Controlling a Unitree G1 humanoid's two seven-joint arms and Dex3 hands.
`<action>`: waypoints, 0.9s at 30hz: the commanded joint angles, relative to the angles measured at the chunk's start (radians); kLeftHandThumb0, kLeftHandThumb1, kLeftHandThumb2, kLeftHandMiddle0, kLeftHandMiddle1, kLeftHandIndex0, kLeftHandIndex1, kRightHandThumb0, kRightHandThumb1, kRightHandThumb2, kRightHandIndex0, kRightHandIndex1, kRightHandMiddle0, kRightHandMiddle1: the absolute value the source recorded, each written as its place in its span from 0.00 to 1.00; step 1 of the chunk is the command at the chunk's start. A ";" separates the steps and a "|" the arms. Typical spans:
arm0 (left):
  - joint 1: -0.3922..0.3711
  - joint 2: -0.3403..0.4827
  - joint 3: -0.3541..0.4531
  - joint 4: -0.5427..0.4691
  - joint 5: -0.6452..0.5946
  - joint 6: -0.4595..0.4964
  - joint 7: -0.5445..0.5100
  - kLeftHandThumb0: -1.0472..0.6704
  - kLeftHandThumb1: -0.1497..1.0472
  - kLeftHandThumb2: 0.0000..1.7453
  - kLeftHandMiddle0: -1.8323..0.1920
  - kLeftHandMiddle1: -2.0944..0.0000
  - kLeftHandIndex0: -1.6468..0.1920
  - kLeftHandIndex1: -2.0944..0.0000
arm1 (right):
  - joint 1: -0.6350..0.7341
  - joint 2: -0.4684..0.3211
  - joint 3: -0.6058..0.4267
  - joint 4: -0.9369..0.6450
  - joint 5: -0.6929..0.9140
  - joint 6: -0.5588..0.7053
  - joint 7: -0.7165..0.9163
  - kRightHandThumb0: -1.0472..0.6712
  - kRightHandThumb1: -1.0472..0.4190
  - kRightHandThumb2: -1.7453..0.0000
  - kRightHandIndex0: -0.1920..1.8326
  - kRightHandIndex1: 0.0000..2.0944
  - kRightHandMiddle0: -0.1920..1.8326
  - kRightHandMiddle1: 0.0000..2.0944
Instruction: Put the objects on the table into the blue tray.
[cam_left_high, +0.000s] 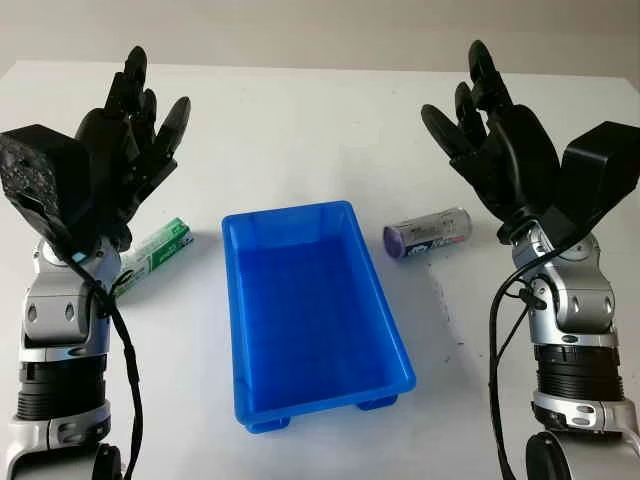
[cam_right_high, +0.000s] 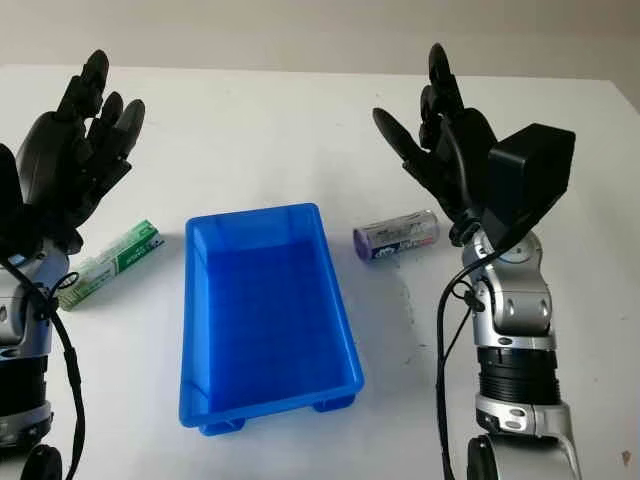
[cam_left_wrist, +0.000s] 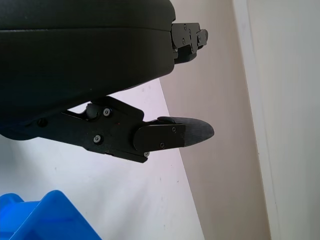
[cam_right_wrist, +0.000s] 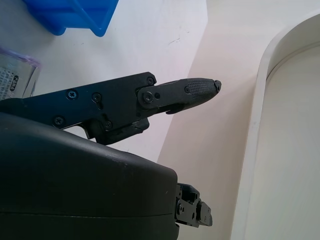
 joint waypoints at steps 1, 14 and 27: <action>0.011 0.012 0.002 -0.035 0.001 0.011 0.002 0.31 1.00 0.23 0.97 0.98 0.96 0.98 | 0.016 -0.002 -0.001 -0.032 0.003 0.006 -0.002 0.28 0.00 0.90 0.00 0.00 0.00 0.00; -0.035 0.010 -0.016 0.037 0.013 -0.018 -0.005 0.32 1.00 0.24 0.96 0.97 0.96 0.97 | -0.023 -0.012 0.002 0.032 0.001 -0.009 0.006 0.26 0.00 0.94 0.00 0.00 0.00 0.00; -0.014 0.005 -0.010 0.023 0.002 -0.065 -0.003 0.31 1.00 0.21 0.94 0.97 0.94 0.97 | -0.113 -0.218 0.027 0.109 -0.049 -0.007 0.208 0.29 0.03 0.97 0.00 0.00 0.00 0.00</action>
